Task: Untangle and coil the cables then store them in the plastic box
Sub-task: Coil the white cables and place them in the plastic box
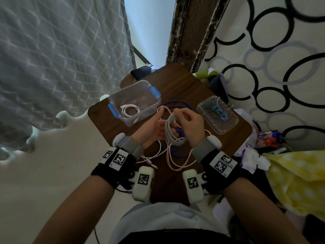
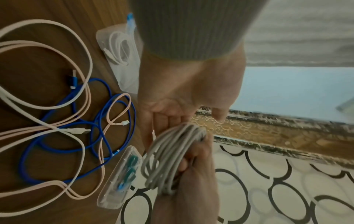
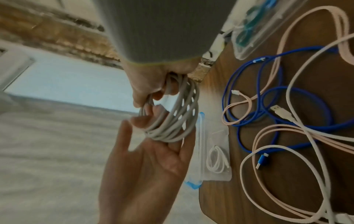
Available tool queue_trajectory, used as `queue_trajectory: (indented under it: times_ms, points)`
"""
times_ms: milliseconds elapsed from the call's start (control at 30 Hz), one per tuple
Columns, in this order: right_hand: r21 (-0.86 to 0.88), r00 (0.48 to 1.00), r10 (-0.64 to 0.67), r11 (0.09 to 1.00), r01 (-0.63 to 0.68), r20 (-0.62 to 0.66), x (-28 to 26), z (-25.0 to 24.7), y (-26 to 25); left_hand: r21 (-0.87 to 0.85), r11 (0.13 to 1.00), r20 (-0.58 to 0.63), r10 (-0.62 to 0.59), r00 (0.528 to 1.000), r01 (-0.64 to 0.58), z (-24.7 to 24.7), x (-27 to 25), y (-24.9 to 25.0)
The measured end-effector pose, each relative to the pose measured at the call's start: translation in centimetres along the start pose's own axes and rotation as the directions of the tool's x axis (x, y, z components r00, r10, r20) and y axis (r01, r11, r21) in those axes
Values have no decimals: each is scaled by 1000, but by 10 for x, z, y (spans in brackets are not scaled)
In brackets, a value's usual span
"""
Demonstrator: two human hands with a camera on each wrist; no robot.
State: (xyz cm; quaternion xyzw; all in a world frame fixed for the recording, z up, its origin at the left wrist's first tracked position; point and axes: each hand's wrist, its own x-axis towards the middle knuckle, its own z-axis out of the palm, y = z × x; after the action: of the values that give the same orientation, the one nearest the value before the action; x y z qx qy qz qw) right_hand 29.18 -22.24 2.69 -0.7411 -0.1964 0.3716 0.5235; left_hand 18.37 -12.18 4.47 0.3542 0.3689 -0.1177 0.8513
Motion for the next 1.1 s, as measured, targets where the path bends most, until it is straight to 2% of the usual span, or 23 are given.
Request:
queue_trajectory:
  times_ms: [67,133,200,333,400,533,667,767,867,967,1033,1100]
  points:
    - [-67,995,-96,993,96,16,-5,7,-6,-55,998,-3,16,1000,-16,2,-4,4]
    - [-78,985,-166,983,168,39,-9,19,-15,-181,982,7,54,999,-52,-4,-17,4]
    - [-82,972,-217,971,224,90,-10,30,-22,-214,972,2,104,995,-101,-14,-31,2]
    - [-127,945,-209,961,246,254,-24,62,-36,-176,964,-102,185,977,-201,-37,-65,-3]
    - [-118,938,-199,964,241,285,-33,79,-41,-185,952,-139,222,965,-245,-49,-81,-2]
    - [-101,935,-246,955,278,254,-54,116,-47,-145,960,-148,219,965,-240,-75,-109,-9]
    - [-95,966,-127,984,151,224,-64,140,-54,-129,958,-138,238,961,-256,-89,-132,-17]
    - [-209,992,-81,973,99,96,-73,152,-61,-161,942,-96,281,955,-294,-90,-143,-22]
    - [-229,986,-158,963,142,-53,-82,163,-58,-201,930,-87,296,951,-308,-86,-145,-29]
    - [-246,962,-235,949,196,-138,-87,171,-60,-192,923,-96,322,942,-335,-86,-148,-26]
    - [-225,964,-220,957,183,-152,-86,172,-63,-140,929,-96,332,938,-343,-89,-147,-22]
    - [-257,980,-166,957,134,-110,-81,171,-62,-38,938,-127,337,933,-344,-94,-145,-18]
